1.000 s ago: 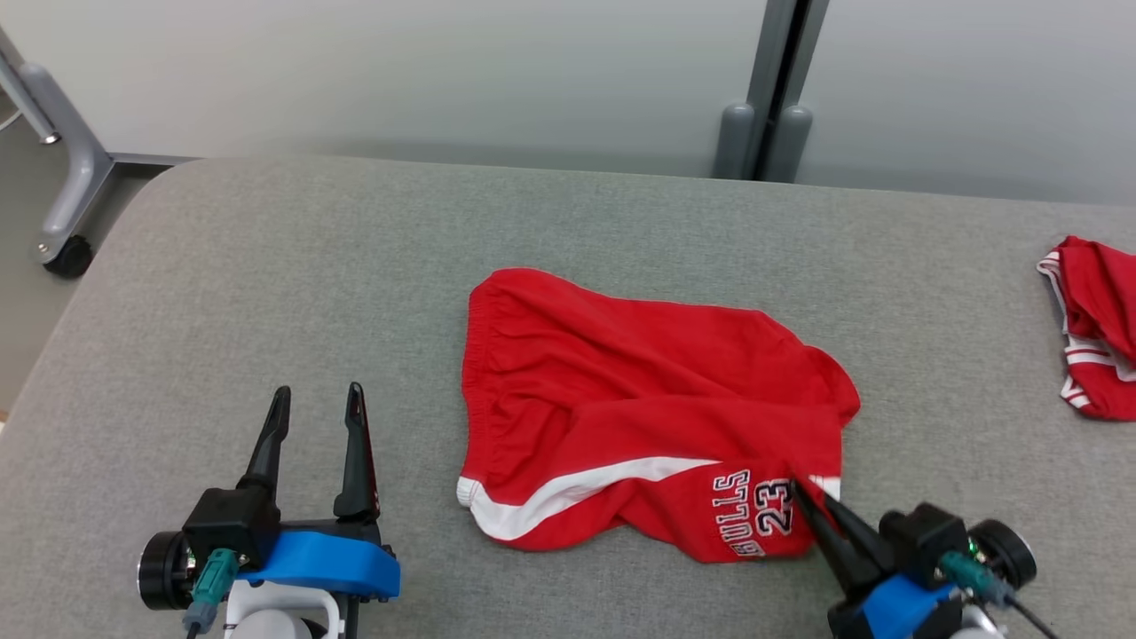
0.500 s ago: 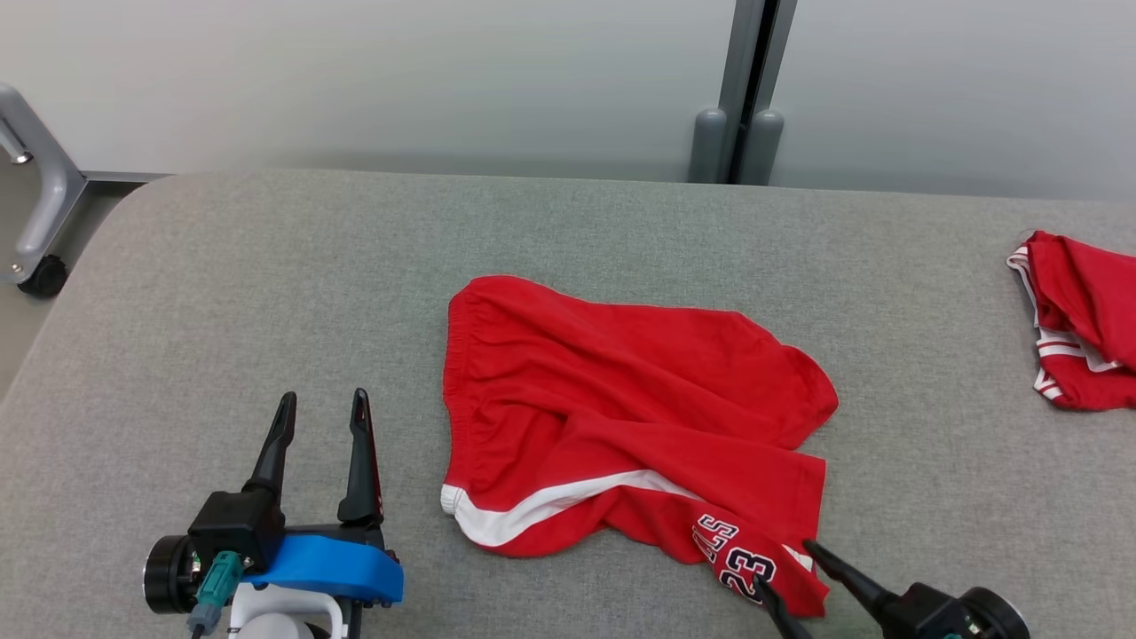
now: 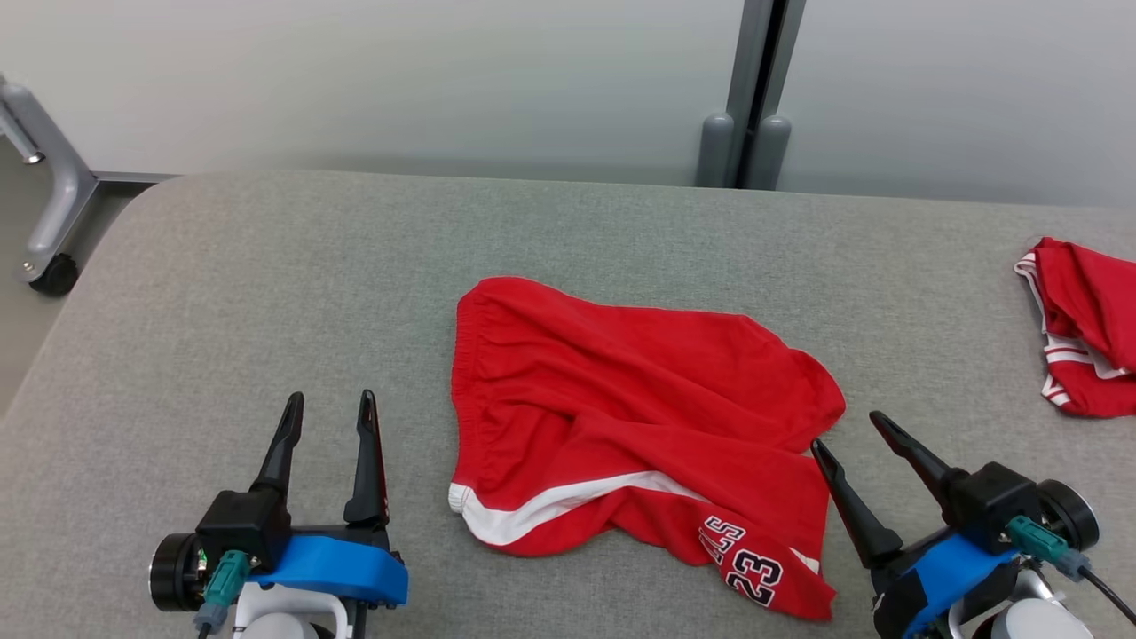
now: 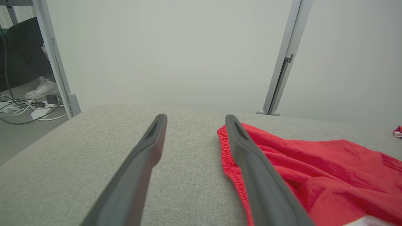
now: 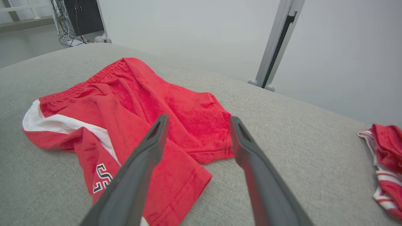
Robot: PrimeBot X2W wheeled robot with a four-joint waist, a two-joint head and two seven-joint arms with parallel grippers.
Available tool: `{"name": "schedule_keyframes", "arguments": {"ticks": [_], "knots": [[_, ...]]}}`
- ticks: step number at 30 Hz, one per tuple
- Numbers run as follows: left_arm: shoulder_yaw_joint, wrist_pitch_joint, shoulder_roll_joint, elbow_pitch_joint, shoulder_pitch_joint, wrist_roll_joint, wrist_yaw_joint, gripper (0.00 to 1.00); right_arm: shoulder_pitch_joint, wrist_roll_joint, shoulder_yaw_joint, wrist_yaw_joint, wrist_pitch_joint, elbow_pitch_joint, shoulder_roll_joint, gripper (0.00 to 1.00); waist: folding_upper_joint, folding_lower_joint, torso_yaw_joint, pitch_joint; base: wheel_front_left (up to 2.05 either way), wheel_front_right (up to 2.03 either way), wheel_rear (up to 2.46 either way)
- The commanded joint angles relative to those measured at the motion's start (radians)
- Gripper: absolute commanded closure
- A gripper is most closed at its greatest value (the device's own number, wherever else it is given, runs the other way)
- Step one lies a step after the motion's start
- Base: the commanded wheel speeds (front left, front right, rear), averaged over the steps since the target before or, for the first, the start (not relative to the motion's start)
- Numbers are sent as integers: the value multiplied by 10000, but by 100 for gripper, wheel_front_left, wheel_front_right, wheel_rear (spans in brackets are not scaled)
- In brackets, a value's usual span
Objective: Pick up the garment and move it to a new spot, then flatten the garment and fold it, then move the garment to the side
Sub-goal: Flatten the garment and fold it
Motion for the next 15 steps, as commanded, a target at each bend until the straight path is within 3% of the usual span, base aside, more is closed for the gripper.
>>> {"name": "schedule_keyframes", "arguments": {"ticks": [1, 15], "knots": [[-52, -26, -19, 8, -96, -20, -29, 0, -154, 95, -75, 4, 192, 267, 74, 0, 0, 0, 91, 29, 0, 0, 0], [-244, -26, -18, -36, -245, -88, 75, 0, 17, 344, -152, 4, 163, 2110, 530, 0, 0, 0, 476, 273, 0, 0, 0]]}}
